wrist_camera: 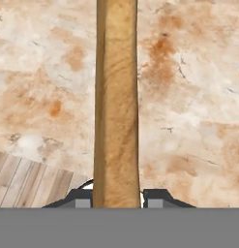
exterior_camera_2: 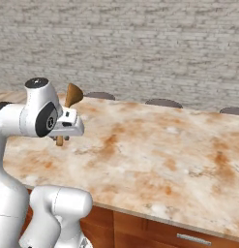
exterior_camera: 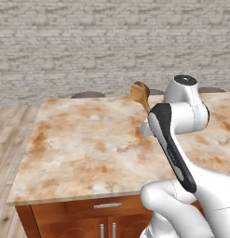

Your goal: Organize the utensils by type. Pick up the wooden spoons from the counter and place them in the open cabinet. Then pick up the metallic utensils from the counter and place them in the open drawer.

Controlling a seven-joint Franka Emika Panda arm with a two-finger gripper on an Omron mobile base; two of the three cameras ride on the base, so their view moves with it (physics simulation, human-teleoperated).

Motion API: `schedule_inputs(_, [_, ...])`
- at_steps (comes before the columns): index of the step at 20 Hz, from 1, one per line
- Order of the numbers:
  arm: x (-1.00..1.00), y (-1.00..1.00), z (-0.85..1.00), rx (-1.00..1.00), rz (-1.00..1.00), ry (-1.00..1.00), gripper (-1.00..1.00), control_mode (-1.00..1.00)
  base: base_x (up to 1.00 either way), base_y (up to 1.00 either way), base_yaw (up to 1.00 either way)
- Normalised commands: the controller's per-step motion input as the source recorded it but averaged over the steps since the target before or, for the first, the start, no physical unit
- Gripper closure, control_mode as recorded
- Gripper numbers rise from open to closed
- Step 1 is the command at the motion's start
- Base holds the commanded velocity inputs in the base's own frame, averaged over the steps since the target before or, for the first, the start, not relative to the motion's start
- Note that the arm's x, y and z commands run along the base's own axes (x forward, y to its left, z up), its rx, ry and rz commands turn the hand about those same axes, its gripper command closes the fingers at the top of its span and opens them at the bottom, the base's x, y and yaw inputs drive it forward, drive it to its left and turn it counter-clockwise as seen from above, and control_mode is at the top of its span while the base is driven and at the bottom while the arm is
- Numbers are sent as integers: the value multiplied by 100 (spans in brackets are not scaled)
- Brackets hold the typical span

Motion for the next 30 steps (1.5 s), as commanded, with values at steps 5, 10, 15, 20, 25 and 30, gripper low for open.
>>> schedule_inputs(5, [-58, -13, 28, 0, 0, 0, 100, -100, 0, 0, 0])
schedule_inputs(10, [-34, -8, 47, 1, 0, 0, 100, -100, 0, 0, 0])
schedule_inputs(15, [-19, -3, 43, 3, 0, 0, 100, -100, 0, 0, 0])
schedule_inputs(20, [-15, -1, 14, 0, -1, -1, 100, -100, 0, 0, 0])
schedule_inputs(25, [0, 0, 0, 0, 0, 0, 100, -100, 0, 0, 0])
schedule_inputs(30, [0, 0, 0, 0, 0, 0, 100, -100, 0, 0, 0])
